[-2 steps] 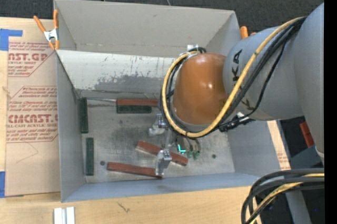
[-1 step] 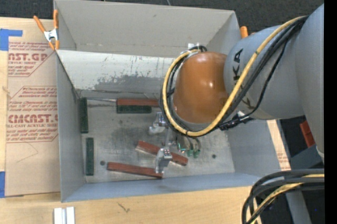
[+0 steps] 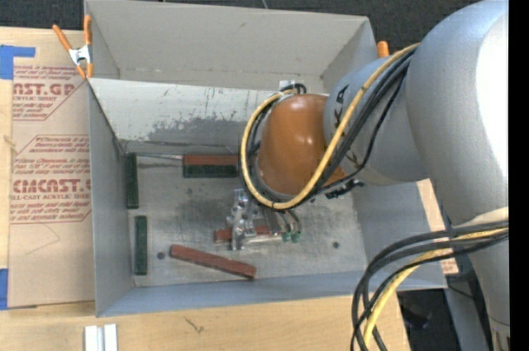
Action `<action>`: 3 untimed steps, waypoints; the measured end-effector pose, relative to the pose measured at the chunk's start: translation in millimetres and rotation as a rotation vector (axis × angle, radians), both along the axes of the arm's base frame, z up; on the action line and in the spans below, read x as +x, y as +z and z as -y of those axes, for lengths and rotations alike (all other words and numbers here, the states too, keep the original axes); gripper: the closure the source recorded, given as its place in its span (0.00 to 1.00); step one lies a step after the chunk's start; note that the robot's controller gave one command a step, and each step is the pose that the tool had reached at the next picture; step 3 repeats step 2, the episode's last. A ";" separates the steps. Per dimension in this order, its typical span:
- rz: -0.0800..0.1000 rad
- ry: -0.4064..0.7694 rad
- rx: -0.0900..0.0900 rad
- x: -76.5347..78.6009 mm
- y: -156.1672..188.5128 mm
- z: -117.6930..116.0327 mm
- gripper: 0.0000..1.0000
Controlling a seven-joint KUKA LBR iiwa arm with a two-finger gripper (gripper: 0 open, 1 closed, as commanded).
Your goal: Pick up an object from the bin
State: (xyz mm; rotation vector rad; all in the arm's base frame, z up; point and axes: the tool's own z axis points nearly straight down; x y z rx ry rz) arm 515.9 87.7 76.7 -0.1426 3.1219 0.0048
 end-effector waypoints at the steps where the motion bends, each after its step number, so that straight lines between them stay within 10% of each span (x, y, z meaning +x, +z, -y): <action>1: 0.000 0.000 0.000 0.0 0.0 0.0 1.00; 2: -0.011 -0.001 -0.003 -7.0 158.3 -7.7 1.00; 3: -0.011 -0.001 -0.003 -7.0 158.3 -7.7 1.00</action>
Offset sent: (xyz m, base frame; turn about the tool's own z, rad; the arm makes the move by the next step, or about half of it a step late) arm -0.0083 0.0074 0.1572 0.0009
